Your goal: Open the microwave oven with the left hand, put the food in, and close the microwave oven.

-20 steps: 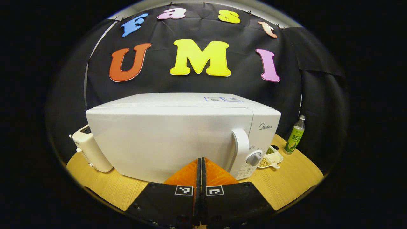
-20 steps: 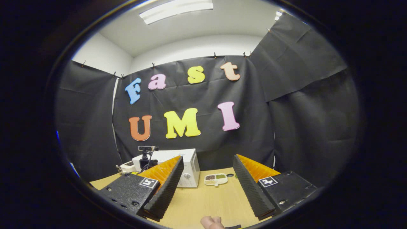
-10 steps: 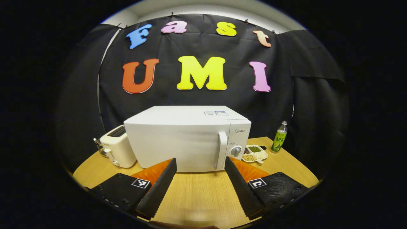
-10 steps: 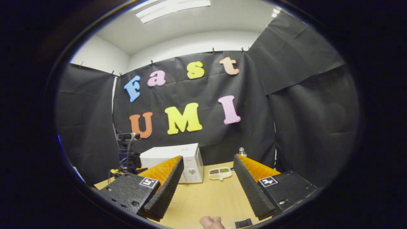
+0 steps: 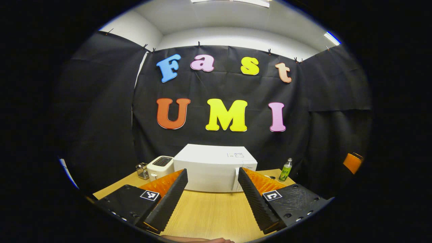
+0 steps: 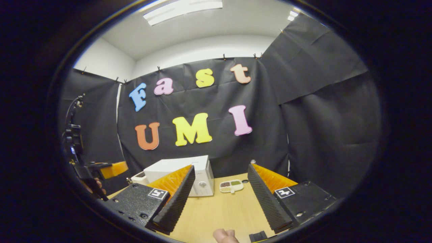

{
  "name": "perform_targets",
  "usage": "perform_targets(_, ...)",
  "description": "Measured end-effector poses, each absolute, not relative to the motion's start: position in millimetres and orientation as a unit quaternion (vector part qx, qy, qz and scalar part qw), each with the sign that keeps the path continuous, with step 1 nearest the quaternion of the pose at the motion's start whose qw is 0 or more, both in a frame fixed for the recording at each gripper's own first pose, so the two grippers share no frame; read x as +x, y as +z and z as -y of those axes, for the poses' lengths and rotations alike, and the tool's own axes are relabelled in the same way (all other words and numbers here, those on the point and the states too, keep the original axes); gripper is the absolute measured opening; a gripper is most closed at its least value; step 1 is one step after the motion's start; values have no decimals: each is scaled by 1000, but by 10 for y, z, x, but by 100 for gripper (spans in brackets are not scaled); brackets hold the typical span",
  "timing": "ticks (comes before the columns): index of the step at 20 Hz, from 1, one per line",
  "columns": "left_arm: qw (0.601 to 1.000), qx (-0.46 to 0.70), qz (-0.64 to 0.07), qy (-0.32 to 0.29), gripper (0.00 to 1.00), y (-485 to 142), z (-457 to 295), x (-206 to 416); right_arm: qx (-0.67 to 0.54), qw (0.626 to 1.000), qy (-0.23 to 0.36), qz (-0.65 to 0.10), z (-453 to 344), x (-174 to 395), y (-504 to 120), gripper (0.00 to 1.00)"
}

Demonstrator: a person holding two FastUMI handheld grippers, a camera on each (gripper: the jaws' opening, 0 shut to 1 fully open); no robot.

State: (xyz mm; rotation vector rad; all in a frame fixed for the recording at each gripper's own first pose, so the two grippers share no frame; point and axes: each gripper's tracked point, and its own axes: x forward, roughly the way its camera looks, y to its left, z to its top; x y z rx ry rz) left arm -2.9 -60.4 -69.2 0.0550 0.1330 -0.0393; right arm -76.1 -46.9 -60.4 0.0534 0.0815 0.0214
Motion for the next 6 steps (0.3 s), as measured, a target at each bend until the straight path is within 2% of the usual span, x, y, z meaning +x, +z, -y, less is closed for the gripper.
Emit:
perform_targets(4,999,18,-41,-5,95,-524,386,-457,16,1000,2,-9,421,-898,-389,99)
perform_targets(5,999,24,-39,-1,95,-536,335,-524,14,1000,2,-4,430,-908,-349,89)
perform_targets(6,999,31,-34,2,95,-531,284,-587,10,1000,-1,-2,462,-918,-323,89)
